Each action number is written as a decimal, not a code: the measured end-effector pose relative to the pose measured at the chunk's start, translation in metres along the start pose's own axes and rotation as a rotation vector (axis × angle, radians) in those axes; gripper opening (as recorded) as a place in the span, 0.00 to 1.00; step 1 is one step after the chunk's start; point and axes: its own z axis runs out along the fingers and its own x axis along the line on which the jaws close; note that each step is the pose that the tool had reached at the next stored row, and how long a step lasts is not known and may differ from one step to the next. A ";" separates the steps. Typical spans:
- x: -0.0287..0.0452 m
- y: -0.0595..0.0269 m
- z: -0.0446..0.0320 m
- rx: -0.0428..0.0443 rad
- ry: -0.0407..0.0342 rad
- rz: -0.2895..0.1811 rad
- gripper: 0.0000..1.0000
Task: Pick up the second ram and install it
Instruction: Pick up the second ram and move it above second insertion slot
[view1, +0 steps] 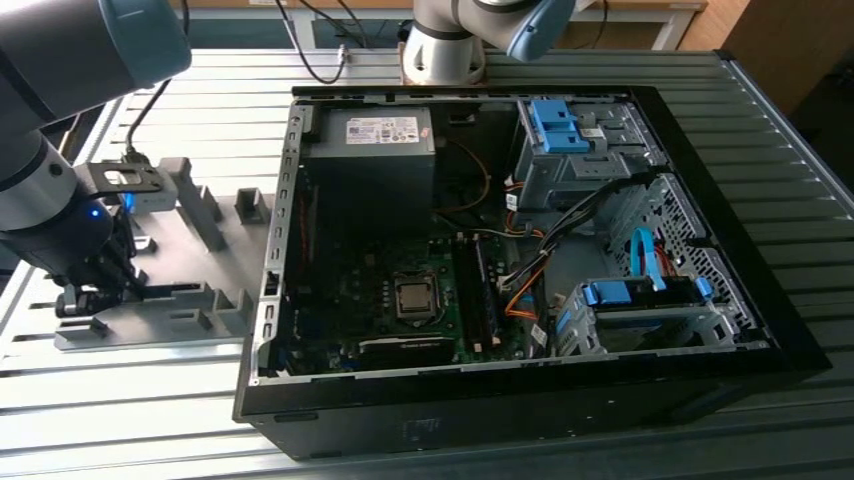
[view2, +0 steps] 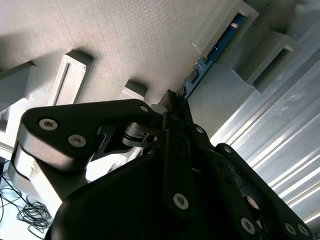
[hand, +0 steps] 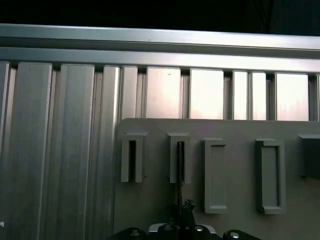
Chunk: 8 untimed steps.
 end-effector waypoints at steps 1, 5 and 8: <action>0.0000 0.0000 -0.0009 0.0000 0.0000 0.000 0.14; -0.0002 0.0001 -0.0045 0.0000 0.0000 0.000 0.14; -0.0003 0.0001 -0.0054 0.0002 -0.0001 0.000 0.14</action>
